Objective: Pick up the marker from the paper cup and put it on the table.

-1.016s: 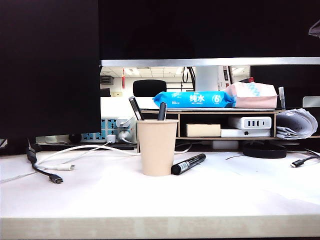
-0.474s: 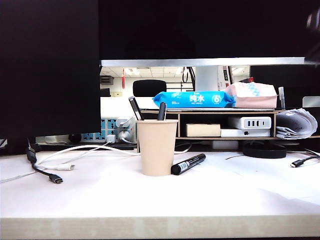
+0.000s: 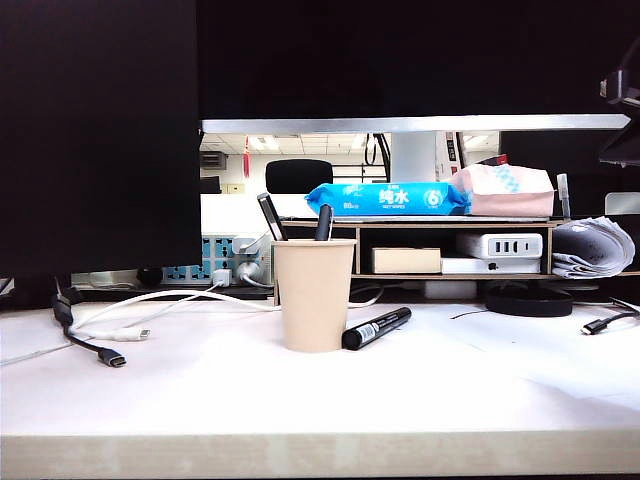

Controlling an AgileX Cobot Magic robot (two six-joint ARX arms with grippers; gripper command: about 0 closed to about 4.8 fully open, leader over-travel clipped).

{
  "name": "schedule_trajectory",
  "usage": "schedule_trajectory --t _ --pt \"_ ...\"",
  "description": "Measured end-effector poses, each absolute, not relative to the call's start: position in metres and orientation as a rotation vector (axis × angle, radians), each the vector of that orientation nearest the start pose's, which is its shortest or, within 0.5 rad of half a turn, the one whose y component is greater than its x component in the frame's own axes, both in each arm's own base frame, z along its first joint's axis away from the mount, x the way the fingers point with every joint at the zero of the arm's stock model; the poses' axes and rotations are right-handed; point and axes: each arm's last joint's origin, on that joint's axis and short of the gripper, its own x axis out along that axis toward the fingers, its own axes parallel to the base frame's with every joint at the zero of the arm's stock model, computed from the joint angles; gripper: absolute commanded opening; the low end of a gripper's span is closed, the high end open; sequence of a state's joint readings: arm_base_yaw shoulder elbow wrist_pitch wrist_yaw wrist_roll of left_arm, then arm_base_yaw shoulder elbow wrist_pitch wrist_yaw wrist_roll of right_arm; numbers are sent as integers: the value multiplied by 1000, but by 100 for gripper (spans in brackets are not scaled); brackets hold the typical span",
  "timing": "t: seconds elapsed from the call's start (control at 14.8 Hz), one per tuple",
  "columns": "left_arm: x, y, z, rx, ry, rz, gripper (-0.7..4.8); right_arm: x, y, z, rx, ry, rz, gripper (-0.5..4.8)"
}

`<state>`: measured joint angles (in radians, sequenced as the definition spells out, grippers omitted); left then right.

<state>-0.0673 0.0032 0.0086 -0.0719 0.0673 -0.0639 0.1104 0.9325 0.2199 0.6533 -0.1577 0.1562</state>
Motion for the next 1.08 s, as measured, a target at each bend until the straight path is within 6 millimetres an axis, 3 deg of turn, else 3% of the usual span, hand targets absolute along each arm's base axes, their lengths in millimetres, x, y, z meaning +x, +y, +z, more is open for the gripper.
schedule_trajectory --t 0.14,0.41,0.88,1.08 --pt "97 -9 159 -64 71 -138 -6 181 29 195 155 86 283 -5" --pt "97 -7 159 -64 72 -123 -6 160 29 203 154 15 320 -5" --pt "97 -8 159 -65 78 -141 -6 122 23 183 151 -100 339 -5" --pt "97 -8 159 -64 79 -141 -6 106 21 188 150 -160 342 -5"
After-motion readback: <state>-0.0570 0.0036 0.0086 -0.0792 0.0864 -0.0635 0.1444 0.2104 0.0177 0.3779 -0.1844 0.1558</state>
